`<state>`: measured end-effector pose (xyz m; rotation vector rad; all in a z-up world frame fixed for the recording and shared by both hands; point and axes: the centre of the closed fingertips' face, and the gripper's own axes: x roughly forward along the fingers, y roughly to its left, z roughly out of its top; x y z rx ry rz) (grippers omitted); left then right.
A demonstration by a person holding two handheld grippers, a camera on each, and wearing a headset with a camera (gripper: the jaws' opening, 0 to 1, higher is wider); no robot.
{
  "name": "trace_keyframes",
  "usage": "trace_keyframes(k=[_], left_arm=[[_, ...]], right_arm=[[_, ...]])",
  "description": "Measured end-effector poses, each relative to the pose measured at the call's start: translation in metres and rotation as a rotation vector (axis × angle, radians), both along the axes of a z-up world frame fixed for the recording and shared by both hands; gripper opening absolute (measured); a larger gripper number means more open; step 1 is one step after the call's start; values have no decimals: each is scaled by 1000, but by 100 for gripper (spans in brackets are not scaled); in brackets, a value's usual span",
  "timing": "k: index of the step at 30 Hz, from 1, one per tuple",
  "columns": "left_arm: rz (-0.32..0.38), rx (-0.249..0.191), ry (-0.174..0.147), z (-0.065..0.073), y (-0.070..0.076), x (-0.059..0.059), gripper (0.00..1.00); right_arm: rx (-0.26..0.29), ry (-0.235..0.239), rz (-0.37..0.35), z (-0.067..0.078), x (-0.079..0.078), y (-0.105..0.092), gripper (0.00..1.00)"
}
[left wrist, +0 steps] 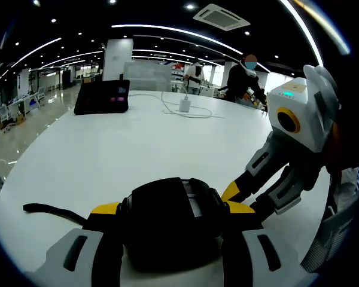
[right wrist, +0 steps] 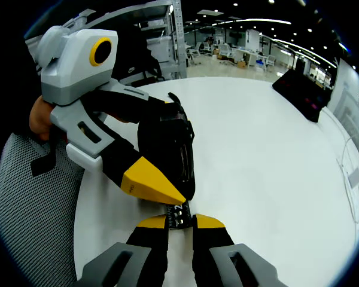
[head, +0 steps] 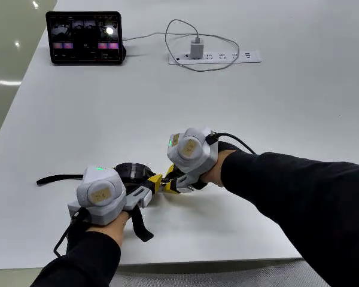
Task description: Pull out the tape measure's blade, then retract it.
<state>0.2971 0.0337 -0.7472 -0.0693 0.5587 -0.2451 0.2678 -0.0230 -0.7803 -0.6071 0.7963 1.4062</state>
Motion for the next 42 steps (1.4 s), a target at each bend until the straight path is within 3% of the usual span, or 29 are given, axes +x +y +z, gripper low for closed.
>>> trace_keyframes(k=[42], left_arm=[[0, -10, 5, 0, 1, 0, 62]], right_arm=[[34, 4, 14, 1, 0, 14, 12]])
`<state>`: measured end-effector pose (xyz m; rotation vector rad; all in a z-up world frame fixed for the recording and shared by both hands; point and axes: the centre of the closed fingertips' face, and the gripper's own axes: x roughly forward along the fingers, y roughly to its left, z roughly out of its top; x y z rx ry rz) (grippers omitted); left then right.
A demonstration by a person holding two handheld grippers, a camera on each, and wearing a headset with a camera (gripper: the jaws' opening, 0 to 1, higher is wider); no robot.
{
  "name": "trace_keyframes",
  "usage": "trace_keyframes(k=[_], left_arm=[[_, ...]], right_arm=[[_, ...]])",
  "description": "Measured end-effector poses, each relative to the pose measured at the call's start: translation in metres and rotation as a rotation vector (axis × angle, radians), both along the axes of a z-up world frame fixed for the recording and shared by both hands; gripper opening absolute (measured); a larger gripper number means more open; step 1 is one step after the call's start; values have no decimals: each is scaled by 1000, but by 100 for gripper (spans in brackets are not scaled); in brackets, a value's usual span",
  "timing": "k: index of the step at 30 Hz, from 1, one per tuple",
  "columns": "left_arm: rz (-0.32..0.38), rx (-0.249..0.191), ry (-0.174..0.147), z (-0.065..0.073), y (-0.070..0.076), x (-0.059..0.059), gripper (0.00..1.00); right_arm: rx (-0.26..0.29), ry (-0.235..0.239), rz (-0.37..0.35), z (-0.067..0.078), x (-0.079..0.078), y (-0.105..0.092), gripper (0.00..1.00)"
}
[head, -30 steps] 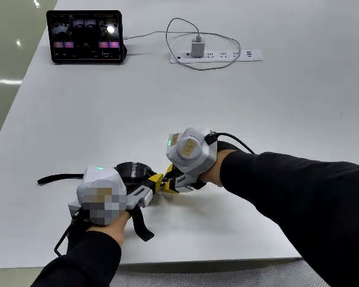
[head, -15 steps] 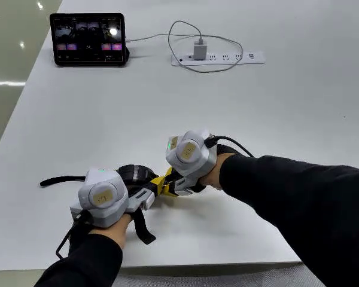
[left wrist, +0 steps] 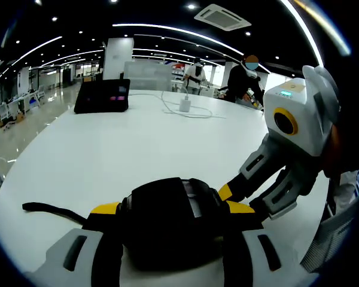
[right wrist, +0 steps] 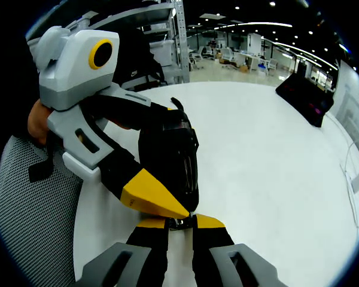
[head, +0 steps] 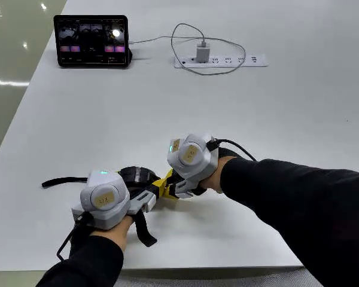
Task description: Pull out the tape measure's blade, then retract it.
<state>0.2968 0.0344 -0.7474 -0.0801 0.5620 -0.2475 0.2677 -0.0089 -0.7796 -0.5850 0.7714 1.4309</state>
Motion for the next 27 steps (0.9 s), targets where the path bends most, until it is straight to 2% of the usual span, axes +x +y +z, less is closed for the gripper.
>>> trace_keyframes(k=[7, 9, 13, 16, 23, 27], left_arm=[[-3, 3, -4, 0, 0, 0, 63], [-4, 4, -4, 0, 0, 0, 63], [-15, 7, 4, 0, 0, 0, 64], [-17, 5, 18, -1, 0, 1, 64], [-22, 5, 42, -1, 0, 0, 64], [-40, 25, 38, 2, -1, 1, 64]], right_arm=[[11, -4, -9, 0, 0, 0, 12], [14, -21, -2, 0, 0, 0, 13], [31, -28, -30, 1, 2, -1, 16], [29, -22, -47, 1, 2, -1, 17], [-1, -35, -32, 1, 1, -11, 17], [0, -32, -39, 2, 2, -16, 17]])
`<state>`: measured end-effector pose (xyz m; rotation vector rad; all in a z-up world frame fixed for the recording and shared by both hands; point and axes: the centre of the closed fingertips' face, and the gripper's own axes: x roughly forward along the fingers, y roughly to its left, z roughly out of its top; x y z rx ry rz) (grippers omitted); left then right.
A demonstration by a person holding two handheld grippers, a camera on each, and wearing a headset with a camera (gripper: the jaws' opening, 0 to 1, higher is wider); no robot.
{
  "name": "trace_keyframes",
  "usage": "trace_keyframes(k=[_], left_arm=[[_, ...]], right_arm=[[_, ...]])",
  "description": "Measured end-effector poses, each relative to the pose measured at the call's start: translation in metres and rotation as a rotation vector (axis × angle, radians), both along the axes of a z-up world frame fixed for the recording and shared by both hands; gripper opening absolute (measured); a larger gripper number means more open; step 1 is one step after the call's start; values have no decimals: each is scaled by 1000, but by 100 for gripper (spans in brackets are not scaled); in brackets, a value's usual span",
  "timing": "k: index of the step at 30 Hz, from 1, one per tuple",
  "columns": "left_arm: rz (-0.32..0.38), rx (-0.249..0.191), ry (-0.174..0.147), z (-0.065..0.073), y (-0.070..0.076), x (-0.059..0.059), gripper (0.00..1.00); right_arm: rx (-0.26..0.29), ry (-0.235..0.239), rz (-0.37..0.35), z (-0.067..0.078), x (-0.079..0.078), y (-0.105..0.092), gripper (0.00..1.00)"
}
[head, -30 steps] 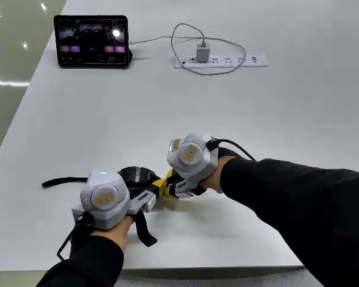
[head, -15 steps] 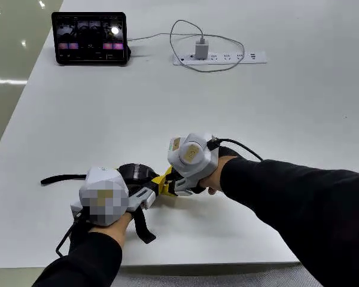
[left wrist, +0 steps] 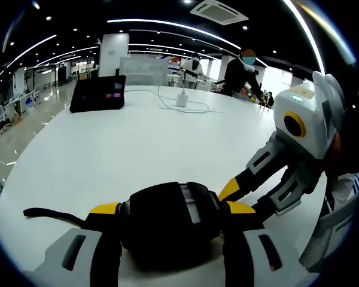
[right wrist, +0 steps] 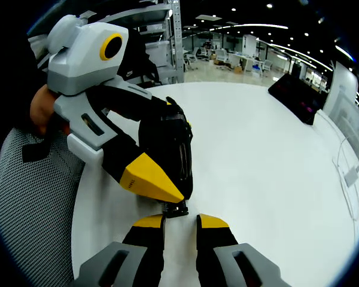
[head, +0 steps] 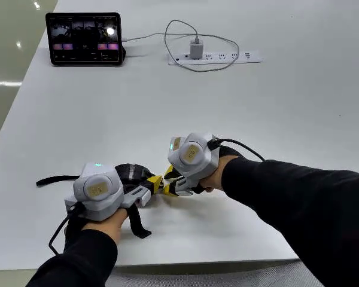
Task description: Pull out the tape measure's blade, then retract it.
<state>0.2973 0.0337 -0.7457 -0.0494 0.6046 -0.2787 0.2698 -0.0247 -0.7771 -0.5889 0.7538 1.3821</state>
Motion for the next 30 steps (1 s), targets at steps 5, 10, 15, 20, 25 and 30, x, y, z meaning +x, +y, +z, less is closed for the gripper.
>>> trace_keyframes(k=[5, 10, 15, 20, 25, 30], left_arm=[[-26, 6, -6, 6, 0, 2, 64], [-56, -9, -7, 12, 2, 7, 72], [-87, -28, -8, 18, 3, 10, 85], [-121, -43, 5, 17, 3, 8, 94], [-160, -62, 27, 18, 0, -1, 99], [-215, -50, 34, 19, 0, -8, 99]], right_arm=[[6, 4, -21, 4, 1, -7, 21], [16, 9, -58, 9, 3, -15, 22], [27, 4, -77, 14, 1, -26, 23], [48, 11, -117, 20, -1, -37, 26], [58, 13, -156, 25, -1, -54, 30], [61, 25, -211, 28, -2, -77, 36]])
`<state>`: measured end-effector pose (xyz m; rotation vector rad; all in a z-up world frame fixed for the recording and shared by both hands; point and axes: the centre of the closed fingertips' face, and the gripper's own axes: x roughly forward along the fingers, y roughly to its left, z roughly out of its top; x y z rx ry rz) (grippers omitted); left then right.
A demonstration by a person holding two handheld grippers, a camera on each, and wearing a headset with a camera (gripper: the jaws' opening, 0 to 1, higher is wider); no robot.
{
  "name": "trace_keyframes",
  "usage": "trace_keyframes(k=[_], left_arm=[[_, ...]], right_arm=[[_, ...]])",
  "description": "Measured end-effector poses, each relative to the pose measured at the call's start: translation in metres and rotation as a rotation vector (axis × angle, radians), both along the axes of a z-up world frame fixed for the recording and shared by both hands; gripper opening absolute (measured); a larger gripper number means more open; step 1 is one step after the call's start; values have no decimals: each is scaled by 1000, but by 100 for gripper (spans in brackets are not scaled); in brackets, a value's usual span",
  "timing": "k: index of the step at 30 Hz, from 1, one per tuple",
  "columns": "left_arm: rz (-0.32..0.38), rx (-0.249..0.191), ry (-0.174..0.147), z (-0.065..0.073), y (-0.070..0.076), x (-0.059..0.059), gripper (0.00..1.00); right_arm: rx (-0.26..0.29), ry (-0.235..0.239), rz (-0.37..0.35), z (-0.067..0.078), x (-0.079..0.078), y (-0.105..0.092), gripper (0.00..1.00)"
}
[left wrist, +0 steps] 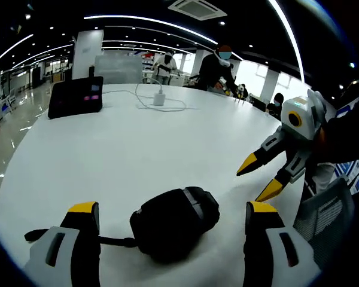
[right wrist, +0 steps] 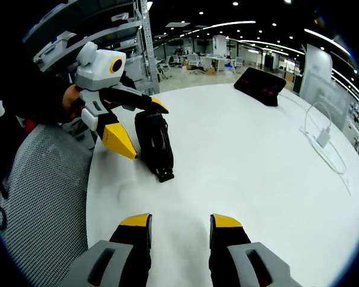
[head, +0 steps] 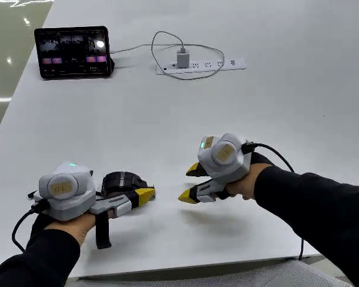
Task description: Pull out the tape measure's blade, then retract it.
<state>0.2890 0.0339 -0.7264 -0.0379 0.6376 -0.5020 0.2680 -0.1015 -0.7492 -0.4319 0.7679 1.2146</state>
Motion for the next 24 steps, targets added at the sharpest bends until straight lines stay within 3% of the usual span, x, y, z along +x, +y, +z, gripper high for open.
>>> trace_keyframes(k=[4, 6, 10, 12, 15, 19, 24], left_arm=[[-76, -7, 19, 1, -2, -9, 99], [-94, -17, -3, 6, 0, -10, 99], [-107, -19, -10, 10, 6, -12, 99], [-121, -16, 1, 10, 9, -14, 99], [-148, 20, 12, 7, 16, -18, 99], [-158, 22, -5, 13, 25, -20, 99], [-161, 17, 13, 14, 35, -23, 99]], right_arm=[[-12, 1, -24, -2, -4, -21, 38], [-20, -7, -32, -2, -6, -31, 39], [-17, 3, -67, -1, -8, -49, 41], [-7, 13, -92, 0, -8, -57, 43], [-3, 12, -116, 3, -9, -68, 45], [12, 13, -144, 8, -12, -83, 47], [10, 2, -168, 12, -16, -104, 49]])
